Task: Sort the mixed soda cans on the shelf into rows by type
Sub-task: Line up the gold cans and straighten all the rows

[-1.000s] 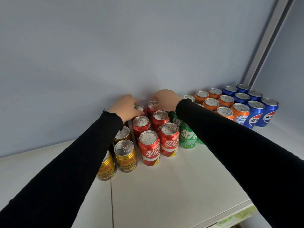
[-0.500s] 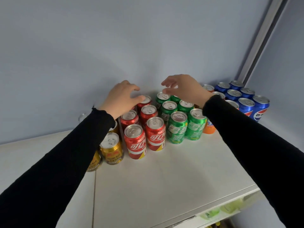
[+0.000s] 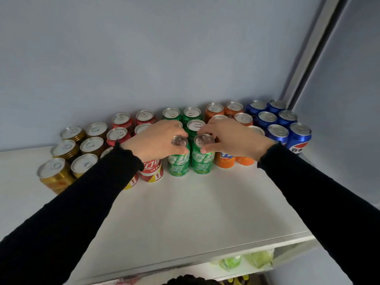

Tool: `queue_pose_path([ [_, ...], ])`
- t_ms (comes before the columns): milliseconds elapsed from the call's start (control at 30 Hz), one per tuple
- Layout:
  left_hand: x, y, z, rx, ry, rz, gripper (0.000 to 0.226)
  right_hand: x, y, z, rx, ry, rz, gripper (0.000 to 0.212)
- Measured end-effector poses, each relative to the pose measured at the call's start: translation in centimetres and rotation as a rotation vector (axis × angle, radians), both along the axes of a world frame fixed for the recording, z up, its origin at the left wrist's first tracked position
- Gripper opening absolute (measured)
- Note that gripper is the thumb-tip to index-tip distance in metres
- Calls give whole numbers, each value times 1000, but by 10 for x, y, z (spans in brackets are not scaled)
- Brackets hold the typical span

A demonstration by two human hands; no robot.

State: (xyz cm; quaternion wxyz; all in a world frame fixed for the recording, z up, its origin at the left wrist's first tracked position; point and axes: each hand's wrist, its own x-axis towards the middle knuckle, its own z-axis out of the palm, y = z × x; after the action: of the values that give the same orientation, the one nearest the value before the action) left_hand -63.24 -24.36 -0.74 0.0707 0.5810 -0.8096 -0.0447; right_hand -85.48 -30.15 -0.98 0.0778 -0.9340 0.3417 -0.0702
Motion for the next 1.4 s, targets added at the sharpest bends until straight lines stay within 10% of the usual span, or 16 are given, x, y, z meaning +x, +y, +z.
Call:
queue_pose_path([
  [467, -8, 18, 4, 57, -1, 157, 47, -6, -21, 2, 75, 37, 244, 43],
  [633, 9, -4, 17, -93, 64, 238, 44, -4, -44, 30, -60, -190, 103, 37],
  [933, 14, -51, -1, 37, -82, 277, 54, 41, -65, 6, -61, 93, 43, 45],
  [1400, 26, -64, 18, 132, 2, 256, 56, 32, -87, 24, 89, -9, 67, 38],
])
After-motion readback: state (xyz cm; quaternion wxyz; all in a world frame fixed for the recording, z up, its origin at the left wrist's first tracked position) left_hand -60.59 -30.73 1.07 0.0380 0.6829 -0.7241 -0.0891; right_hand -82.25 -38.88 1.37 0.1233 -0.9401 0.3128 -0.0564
